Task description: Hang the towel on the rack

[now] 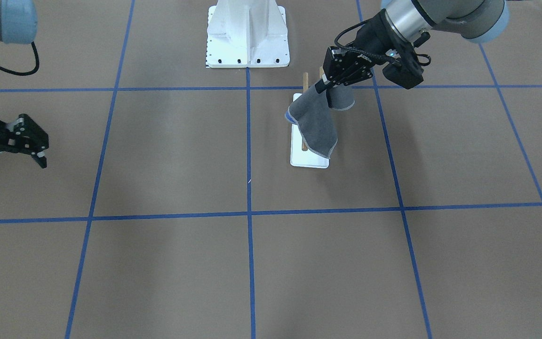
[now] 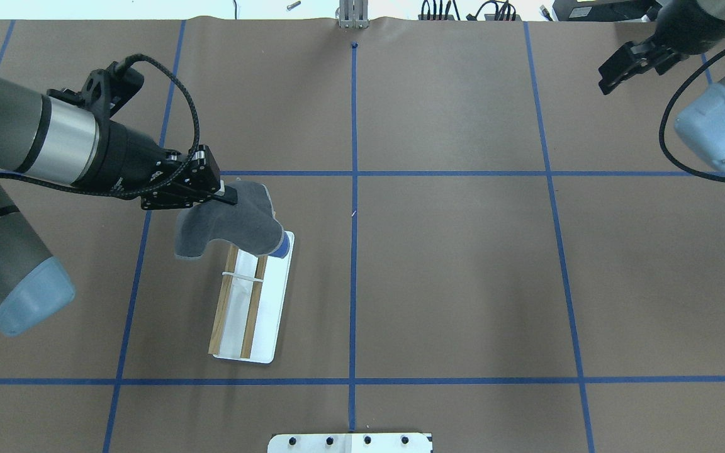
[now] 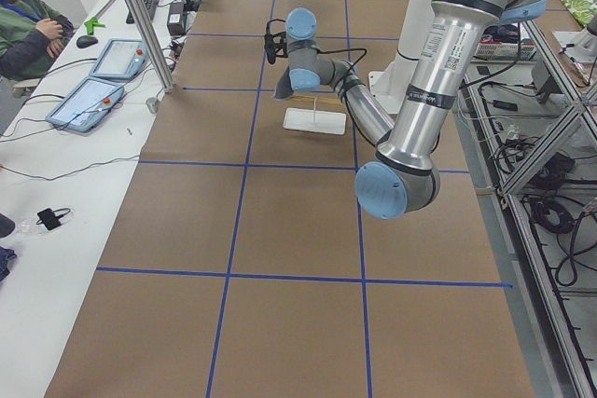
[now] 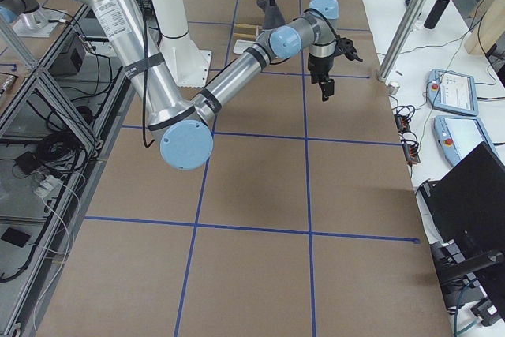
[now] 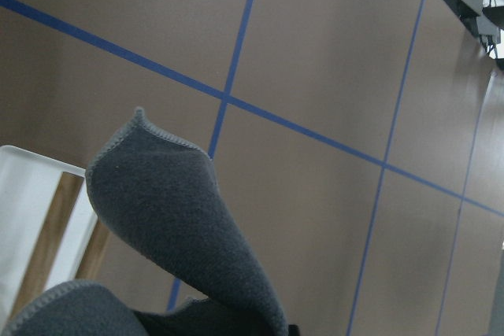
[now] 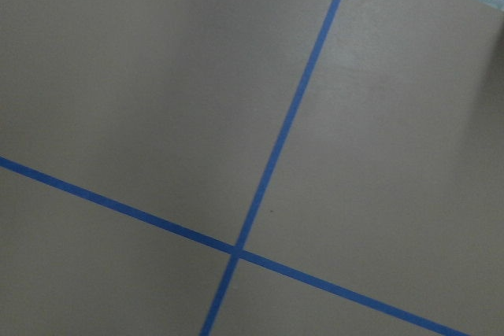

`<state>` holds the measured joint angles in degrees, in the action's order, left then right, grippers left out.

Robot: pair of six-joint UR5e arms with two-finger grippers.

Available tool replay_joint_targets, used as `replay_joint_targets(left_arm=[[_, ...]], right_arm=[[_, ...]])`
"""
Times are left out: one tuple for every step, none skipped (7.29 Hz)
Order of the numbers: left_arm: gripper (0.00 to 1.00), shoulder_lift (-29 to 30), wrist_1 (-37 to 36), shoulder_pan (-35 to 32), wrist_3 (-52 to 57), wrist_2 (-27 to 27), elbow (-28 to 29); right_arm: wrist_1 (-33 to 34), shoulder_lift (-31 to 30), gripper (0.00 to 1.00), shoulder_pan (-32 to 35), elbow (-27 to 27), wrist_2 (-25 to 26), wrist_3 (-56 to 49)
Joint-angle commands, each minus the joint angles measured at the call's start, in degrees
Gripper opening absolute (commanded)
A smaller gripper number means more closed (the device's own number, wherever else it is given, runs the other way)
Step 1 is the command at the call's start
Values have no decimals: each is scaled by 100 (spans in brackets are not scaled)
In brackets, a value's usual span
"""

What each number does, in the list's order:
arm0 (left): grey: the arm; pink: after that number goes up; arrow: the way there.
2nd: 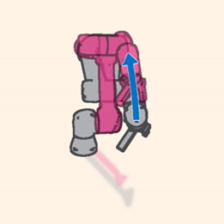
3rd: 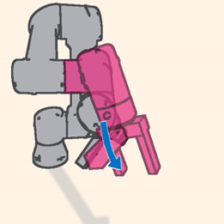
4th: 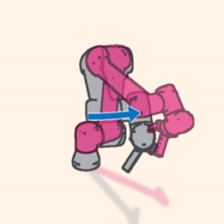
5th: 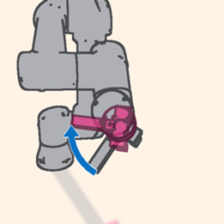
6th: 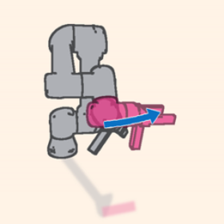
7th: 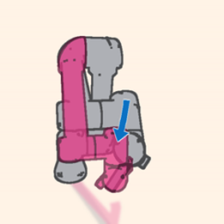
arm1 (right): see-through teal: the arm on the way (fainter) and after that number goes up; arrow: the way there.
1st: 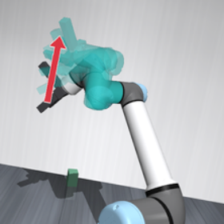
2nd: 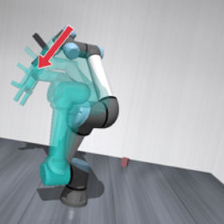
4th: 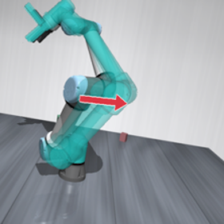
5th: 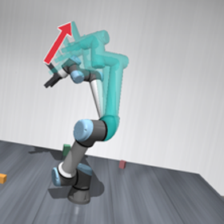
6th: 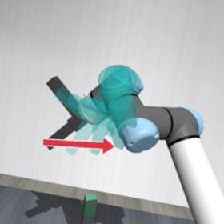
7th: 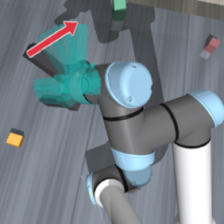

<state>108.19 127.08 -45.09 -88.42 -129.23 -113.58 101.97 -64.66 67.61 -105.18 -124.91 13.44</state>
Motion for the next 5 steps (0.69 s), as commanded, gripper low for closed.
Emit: replay_joint_targets(left_arm=[[0,-333,1,97,641,65,46],[0,-342,1,262,650,187,107],[0,-334,1,551,685,501,116],[0,-334,1,711,686,661,117],[0,-342,1,773,686,680,134]], right_arm=[[-2,-300,100,497,278,-139,-1069],[-2,-389,100,577,278,-139,-1228],[7,-398,100,613,296,-139,-1265],[-2,-407,100,657,305,-139,-1265],[7,-407,100,666,314,-139,-1265]])
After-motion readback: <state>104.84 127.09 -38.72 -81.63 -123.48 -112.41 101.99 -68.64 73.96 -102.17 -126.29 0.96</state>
